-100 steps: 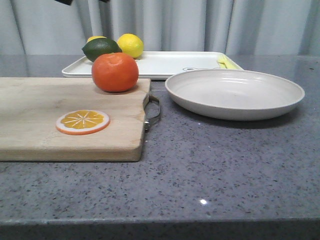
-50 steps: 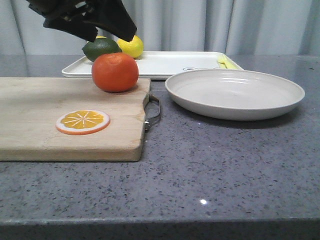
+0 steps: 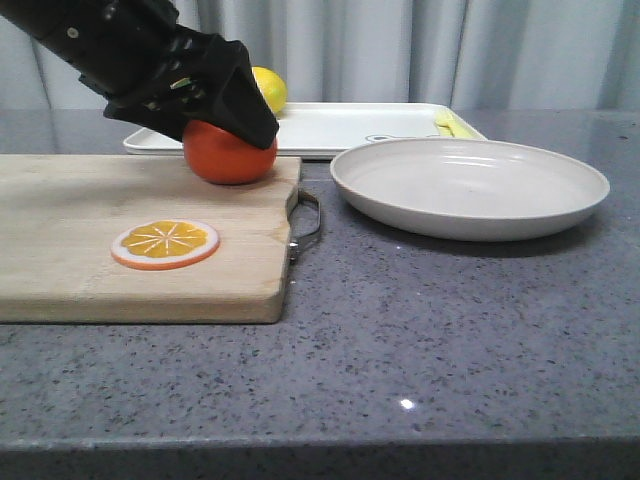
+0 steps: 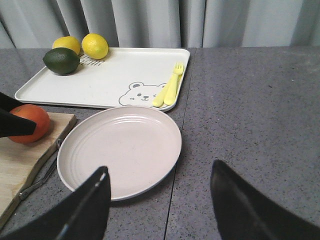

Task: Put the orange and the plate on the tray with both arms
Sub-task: 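Lower the left gripper onto the orange on the cutting board and close, then lift the orange with the left gripper and lower it onto the white plate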

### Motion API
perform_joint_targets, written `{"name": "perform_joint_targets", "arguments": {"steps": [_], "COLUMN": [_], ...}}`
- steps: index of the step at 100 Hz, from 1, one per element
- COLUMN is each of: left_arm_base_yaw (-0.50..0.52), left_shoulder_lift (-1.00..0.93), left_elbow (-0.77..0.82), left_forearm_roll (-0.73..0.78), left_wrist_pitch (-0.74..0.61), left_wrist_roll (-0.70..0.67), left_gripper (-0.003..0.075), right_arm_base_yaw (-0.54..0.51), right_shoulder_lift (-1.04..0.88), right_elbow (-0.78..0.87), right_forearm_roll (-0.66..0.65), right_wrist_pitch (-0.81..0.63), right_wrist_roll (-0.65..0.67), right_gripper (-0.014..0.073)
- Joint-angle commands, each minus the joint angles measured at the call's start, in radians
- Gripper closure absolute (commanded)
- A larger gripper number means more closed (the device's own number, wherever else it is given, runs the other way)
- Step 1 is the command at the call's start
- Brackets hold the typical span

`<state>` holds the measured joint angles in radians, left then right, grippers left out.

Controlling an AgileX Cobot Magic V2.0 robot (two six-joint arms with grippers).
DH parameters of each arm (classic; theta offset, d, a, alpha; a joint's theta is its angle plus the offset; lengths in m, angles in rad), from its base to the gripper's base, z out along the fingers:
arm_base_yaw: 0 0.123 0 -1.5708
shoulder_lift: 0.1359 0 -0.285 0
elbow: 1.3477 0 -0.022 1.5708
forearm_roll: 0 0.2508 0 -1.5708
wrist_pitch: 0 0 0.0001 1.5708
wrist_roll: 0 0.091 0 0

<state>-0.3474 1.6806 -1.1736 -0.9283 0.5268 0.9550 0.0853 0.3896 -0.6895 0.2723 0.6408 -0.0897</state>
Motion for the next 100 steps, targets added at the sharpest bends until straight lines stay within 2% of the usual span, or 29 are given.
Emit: {"name": "perform_joint_targets", "arguments": {"steps": [1, 12, 31, 41, 51, 73, 86, 100], "left_arm_base_yaw": [-0.009, -0.009, -0.009, -0.009, -0.009, -0.024, -0.082, -0.185], "left_shoulder_lift": [-0.037, -0.037, -0.037, -0.037, -0.037, -0.037, -0.037, -0.009], "left_elbow": [-0.035, -0.035, -0.035, -0.035, -0.041, -0.142, -0.214, -0.261], "left_forearm_roll": [-0.034, -0.034, -0.034, -0.036, -0.045, -0.093, -0.106, -0.106], "left_wrist_pitch": [-0.030, -0.032, -0.032, -0.032, -0.022, 0.102, 0.092, 0.015], "left_wrist_roll": [-0.007, -0.007, -0.007, -0.007, -0.007, -0.011, -0.014, -0.014], "left_gripper": [0.0083, 0.0127, 0.0340, 0.0402, 0.0406, 0.0406, 0.0406, 0.0406], "right_arm_base_yaw": [-0.007, -0.007, -0.007, -0.007, -0.007, -0.007, -0.007, -0.007], "right_shoulder_lift": [0.015, 0.015, 0.015, 0.015, 0.015, 0.015, 0.015, 0.015], "right_elbow": [-0.032, -0.032, -0.032, -0.032, -0.032, -0.032, -0.032, -0.032], "right_forearm_roll": [0.002, 0.002, 0.002, 0.002, 0.002, 0.001, 0.001, 0.001], "right_wrist_pitch": [-0.083, -0.083, -0.083, -0.083, -0.083, -0.083, -0.083, -0.085], "right_wrist_roll": [-0.009, -0.009, -0.009, -0.009, -0.009, -0.009, -0.009, -0.009], "right_gripper": [0.0142, 0.0142, 0.0142, 0.0142, 0.0142, 0.0142, 0.0142, 0.0142]}}
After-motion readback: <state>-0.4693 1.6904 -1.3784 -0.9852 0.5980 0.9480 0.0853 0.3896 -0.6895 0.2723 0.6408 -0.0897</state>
